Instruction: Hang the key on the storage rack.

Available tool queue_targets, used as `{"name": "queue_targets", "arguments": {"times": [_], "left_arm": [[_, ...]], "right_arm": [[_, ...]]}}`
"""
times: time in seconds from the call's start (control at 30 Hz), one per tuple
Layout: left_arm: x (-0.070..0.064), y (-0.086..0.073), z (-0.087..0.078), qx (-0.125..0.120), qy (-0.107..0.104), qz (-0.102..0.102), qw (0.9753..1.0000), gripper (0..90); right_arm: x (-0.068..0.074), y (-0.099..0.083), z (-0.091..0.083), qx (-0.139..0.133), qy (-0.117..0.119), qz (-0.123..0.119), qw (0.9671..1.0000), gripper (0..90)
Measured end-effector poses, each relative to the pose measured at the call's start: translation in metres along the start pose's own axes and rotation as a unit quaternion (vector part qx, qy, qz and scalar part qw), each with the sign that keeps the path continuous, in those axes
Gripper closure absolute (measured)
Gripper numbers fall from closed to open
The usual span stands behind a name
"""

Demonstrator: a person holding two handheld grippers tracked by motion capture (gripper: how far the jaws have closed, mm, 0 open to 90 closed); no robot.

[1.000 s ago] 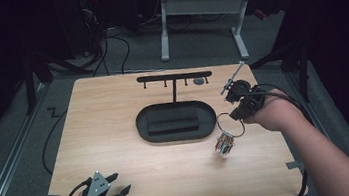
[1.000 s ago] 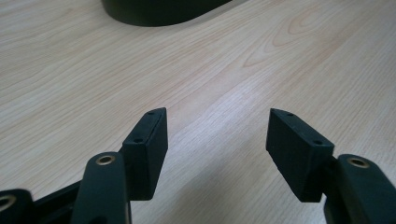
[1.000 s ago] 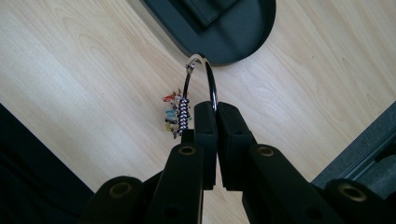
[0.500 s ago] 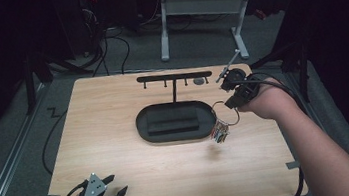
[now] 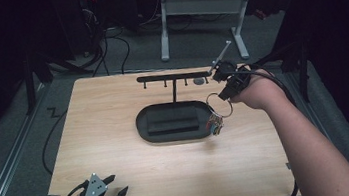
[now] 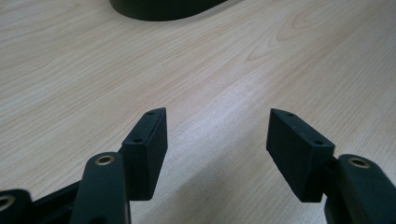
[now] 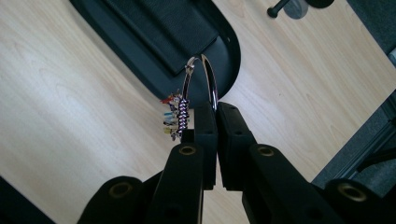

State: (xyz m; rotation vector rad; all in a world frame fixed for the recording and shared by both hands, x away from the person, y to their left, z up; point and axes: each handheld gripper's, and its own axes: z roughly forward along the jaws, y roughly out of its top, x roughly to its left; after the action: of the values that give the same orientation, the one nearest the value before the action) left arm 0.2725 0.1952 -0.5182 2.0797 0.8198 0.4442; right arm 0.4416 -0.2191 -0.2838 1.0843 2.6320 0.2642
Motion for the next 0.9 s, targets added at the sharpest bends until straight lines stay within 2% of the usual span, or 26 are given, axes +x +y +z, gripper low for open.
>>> {"name": "queue_targets", "arguments": {"times": [0.27, 0.3, 0.5, 0.63, 0.67, 0.7, 0.83, 0.9], "left_arm": [[-0.001, 0.0, -0.001, 0.001, -0.005, -0.002, 1.0, 39.0], [-0.001, 0.001, -0.001, 0.002, -0.006, -0.002, 1.0, 39.0], [-0.002, 0.001, 0.002, 0.006, -0.006, 0.003, 1.0, 39.0], [-0.003, 0.0, 0.002, 0.008, -0.006, 0.002, 1.0, 39.0], [-0.002, -0.001, 0.002, 0.011, -0.006, 0.002, 0.9999, 39.0], [-0.002, -0.001, 0.002, 0.012, -0.005, 0.002, 0.9999, 39.0], [-0.002, -0.001, 0.0, 0.012, -0.003, 0.004, 0.9999, 38.9], [-0.002, -0.002, 0.0, 0.011, -0.002, 0.002, 0.9999, 38.9]], "right_arm": [[-0.013, 0.019, 0.011, -0.017, 0.0, 0.018, 0.9997, 88.0], [-0.015, 0.022, 0.013, -0.019, -0.001, 0.015, 0.9997, 88.0], [-0.027, 0.037, 0.035, -0.01, -0.012, 0.033, 0.9993, 87.9], [-0.033, 0.041, 0.042, -0.013, -0.015, 0.036, 0.9991, 87.9], [-0.035, 0.042, 0.043, -0.016, -0.011, 0.047, 0.9987, 87.9], [-0.038, 0.042, 0.044, -0.02, -0.008, 0.046, 0.9987, 87.9], [-0.046, 0.043, 0.047, -0.025, -0.008, 0.068, 0.9974, 87.9], [-0.05, 0.043, 0.048, -0.025, -0.012, 0.07, 0.9972, 87.9]]}}
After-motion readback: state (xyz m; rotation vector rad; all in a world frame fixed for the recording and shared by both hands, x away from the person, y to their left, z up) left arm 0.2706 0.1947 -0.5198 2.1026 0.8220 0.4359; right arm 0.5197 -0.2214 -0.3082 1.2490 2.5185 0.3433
